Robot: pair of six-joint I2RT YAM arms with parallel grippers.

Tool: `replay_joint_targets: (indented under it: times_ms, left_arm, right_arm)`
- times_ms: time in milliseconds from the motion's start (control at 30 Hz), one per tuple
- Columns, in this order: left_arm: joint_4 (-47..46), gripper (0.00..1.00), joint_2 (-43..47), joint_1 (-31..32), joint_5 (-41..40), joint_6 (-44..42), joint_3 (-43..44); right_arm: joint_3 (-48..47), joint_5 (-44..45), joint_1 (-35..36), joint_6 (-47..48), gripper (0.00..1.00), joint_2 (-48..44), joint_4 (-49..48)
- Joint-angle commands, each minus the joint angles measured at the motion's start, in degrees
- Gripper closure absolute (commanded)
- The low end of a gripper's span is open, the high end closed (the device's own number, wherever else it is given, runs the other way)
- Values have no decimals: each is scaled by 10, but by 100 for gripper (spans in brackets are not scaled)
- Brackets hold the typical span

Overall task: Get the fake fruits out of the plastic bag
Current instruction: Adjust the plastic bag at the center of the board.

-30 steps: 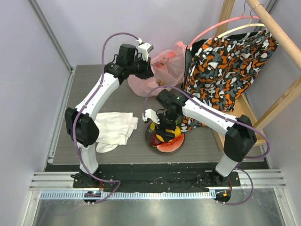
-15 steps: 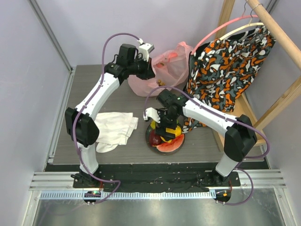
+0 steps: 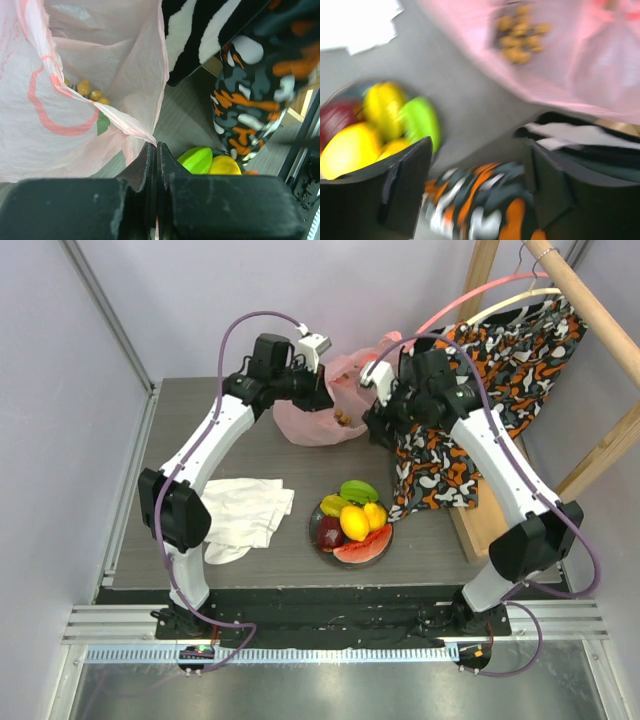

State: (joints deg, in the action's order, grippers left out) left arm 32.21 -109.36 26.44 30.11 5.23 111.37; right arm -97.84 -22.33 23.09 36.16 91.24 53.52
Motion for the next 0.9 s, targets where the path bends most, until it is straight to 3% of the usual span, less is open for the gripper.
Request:
replay_joint_targets:
  times_ms: [0,100,267,367,533,600,700,867]
  left_arm:
    - [16,100,21,12,22,-29,-5]
    - [27,100,36,20,21,-43,-21]
    - [41,100,56,27,21,-51,-55]
    - [50,100,69,27,-2,-65,-80]
    - [73,100,113,26,-26,-95,-162]
    - [71,100,122,26,-22,-95,-184]
    - [73,100,124,26,-20,-92,-198]
    - [73,100,108,26,-22,-91,-172]
  right_arm:
    - [-18,-5,-29,-95,24,56,-155]
    - [-10,4,-31,-143,36,97,-247]
    - [-1,49,-31,-204,40,189,-375]
    - [21,92,-35,-167,42,230,-359]
    - [236,106,-61,-175,41,89,-346]
    - [274,87,-60,-179,39,60,-352]
    - [232,57,-60,-203,31,65,-366]
    - [123,11,-59,-244,23,162,-357]
